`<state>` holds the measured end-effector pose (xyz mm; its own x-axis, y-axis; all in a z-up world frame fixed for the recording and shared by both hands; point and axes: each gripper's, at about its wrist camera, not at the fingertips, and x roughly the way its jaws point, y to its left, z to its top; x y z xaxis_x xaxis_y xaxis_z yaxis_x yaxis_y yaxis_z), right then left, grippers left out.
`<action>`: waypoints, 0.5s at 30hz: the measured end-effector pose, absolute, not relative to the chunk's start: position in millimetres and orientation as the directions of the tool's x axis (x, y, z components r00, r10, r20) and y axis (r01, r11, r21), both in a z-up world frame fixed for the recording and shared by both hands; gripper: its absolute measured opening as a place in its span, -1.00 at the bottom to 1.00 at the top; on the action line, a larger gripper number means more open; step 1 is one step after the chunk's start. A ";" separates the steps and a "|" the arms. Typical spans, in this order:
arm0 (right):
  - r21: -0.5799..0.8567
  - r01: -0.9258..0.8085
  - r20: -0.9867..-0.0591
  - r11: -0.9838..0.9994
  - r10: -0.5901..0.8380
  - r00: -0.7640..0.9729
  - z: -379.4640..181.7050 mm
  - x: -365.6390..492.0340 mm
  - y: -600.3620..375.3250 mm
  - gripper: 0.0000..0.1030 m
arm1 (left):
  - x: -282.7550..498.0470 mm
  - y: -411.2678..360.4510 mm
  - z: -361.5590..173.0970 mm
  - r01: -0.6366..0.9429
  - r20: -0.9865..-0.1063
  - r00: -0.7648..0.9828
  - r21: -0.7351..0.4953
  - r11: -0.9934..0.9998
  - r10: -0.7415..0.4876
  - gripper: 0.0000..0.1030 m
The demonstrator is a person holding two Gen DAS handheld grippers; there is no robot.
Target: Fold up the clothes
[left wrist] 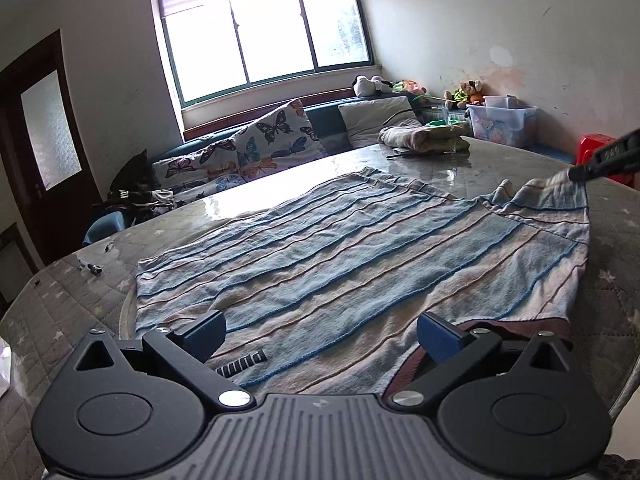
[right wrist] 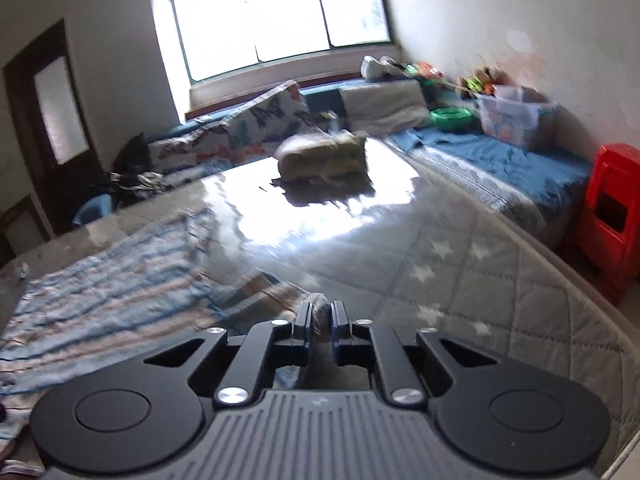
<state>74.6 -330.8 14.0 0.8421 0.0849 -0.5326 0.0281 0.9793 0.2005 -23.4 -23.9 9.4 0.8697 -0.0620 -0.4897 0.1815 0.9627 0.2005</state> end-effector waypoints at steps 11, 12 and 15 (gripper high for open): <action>0.171 -0.225 -0.501 0.959 0.281 0.819 43.5 68.8 -257.8 -0.85 | -26.3 -16.4 9.9 0.164 -0.484 0.873 0.173 0.971 -0.061 1.00; 0.170 -0.245 -0.509 0.955 0.298 0.808 41.3 69.3 -251.0 -0.85 | -26.8 -15.2 10.0 0.161 -0.484 0.873 0.171 0.972 -0.060 1.00; 0.174 -0.306 -0.535 0.936 0.351 0.769 32.1 69.5 -228.9 -0.85 | -27.0 -12.7 9.6 0.155 -0.486 0.872 0.167 0.974 -0.055 1.00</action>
